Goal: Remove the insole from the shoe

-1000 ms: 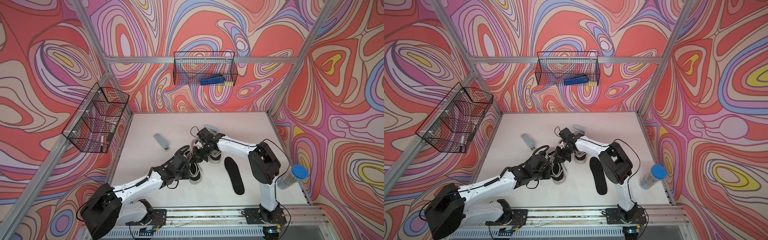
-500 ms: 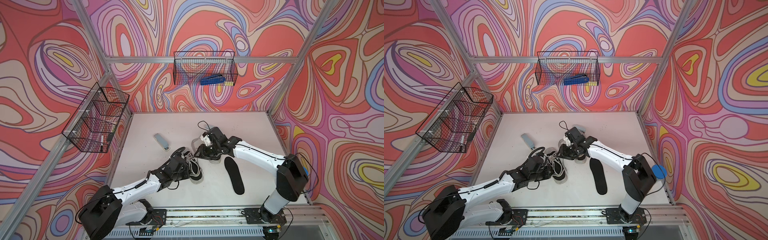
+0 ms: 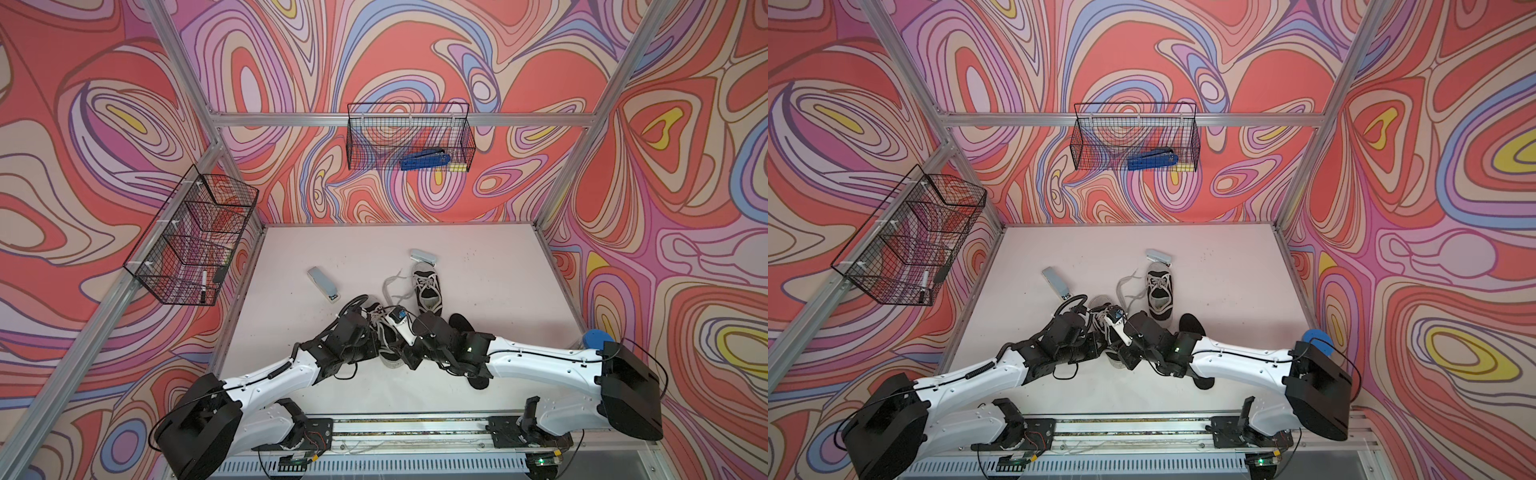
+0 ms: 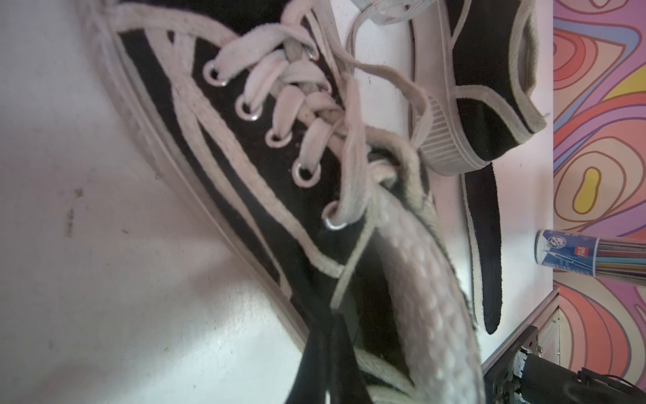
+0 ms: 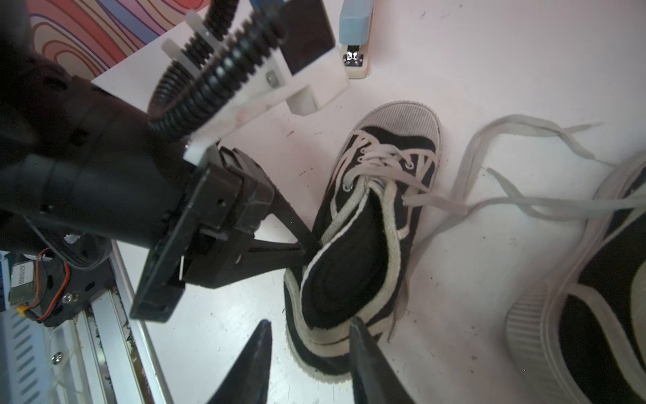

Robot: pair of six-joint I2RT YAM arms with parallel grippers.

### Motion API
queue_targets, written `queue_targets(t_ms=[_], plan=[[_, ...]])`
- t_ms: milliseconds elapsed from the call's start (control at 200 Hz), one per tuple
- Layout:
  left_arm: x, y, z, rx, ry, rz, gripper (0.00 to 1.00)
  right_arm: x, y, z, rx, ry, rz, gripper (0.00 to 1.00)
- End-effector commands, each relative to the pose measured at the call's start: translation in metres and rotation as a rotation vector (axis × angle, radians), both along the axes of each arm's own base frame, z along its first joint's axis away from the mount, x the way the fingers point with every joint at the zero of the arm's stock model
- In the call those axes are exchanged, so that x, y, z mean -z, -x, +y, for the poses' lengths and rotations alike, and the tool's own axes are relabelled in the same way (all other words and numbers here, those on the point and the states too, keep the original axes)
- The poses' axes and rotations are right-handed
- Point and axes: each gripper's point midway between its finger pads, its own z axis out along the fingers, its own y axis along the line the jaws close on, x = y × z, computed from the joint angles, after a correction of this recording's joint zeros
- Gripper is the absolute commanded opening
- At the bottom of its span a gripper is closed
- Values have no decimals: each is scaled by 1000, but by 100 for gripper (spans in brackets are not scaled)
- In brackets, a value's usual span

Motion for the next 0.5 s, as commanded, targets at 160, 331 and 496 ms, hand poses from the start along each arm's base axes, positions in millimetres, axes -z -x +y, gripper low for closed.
queue_targets(t_ms=[160, 331, 496], plan=[[1, 7, 1, 8, 11, 26, 0, 18, -12, 18, -8, 48, -64, 40], [1, 7, 2, 6, 11, 27, 0, 27, -19, 19, 23, 64, -69, 37], [-1, 6, 5, -2, -9, 18, 0, 20, -22, 23, 42, 55, -60, 12]])
